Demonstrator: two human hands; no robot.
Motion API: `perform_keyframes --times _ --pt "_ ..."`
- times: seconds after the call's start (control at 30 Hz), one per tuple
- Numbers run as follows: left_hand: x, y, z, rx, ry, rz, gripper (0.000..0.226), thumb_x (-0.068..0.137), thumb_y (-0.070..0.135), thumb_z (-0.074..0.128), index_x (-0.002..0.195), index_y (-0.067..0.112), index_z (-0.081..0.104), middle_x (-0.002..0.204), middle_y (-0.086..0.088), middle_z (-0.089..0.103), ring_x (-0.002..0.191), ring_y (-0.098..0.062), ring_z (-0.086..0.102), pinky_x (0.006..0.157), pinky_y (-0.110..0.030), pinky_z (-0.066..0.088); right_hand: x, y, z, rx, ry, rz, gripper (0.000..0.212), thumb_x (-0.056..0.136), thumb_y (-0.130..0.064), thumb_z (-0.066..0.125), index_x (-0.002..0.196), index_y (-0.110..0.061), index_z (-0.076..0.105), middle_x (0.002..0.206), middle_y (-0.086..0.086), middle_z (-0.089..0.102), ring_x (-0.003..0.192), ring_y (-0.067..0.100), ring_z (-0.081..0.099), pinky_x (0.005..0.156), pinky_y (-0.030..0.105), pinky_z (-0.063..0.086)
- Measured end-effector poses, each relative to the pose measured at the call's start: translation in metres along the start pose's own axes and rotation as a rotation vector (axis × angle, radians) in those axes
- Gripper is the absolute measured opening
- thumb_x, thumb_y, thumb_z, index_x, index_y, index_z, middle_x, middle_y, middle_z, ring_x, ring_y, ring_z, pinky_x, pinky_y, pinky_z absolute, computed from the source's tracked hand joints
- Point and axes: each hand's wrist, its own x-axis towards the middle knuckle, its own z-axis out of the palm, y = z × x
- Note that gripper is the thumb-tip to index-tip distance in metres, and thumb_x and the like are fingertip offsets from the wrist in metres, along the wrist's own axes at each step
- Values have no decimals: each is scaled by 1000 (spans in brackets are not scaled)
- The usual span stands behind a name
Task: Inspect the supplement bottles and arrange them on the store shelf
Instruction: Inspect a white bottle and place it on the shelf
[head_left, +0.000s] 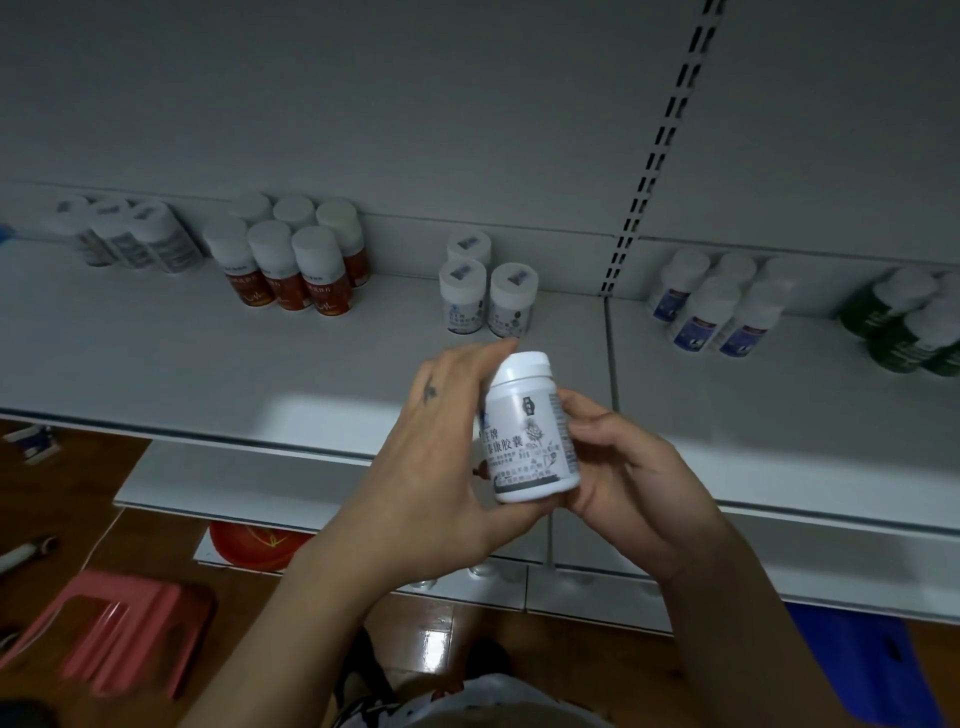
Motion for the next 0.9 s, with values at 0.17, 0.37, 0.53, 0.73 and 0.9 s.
perform_keyframes --times 0.17,0.37,0.53,0.73,0.9 --pt "-5 2 2 -5 -21 -40 97 67 60 70 146 38 18 134 18 32 125 -5 39 102 -16 37 -1 4 -2 -78 86 -10 50 79 -16 66 127 -3 56 112 18 68 99 27 67 80 37 57" --pt "-4 1 0 -5 -22 -42 91 65 56 76 139 40 26 127 21 39 120 -1 44 97 -14 37 -2 2 1 -110 48 -7 54 80 -28 73 126 -3 59 118 19 68 106 26 67 83 33 56" --pt "-10 0 -1 -11 -21 -78 92 63 61 75 139 41 27 129 26 39 122 0 42 97 -10 36 -4 3 -3 -9 -11 60 51 87 -16 52 134 1 51 127 27 60 114 38 61 88 44 55" --pt "-10 -1 -3 -13 -56 -102 92 63 57 74 135 51 18 136 34 26 125 10 33 99 -5 31 -3 2 -5 -95 40 -34 65 66 -14 81 124 -4 54 103 14 71 93 23 70 76 33 57" --pt "-8 1 -5 6 -70 -75 103 64 54 77 144 46 13 131 30 31 126 8 33 99 -2 28 -5 4 -2 -140 37 -36 79 58 -22 89 128 -4 57 116 17 68 104 25 67 85 33 56"
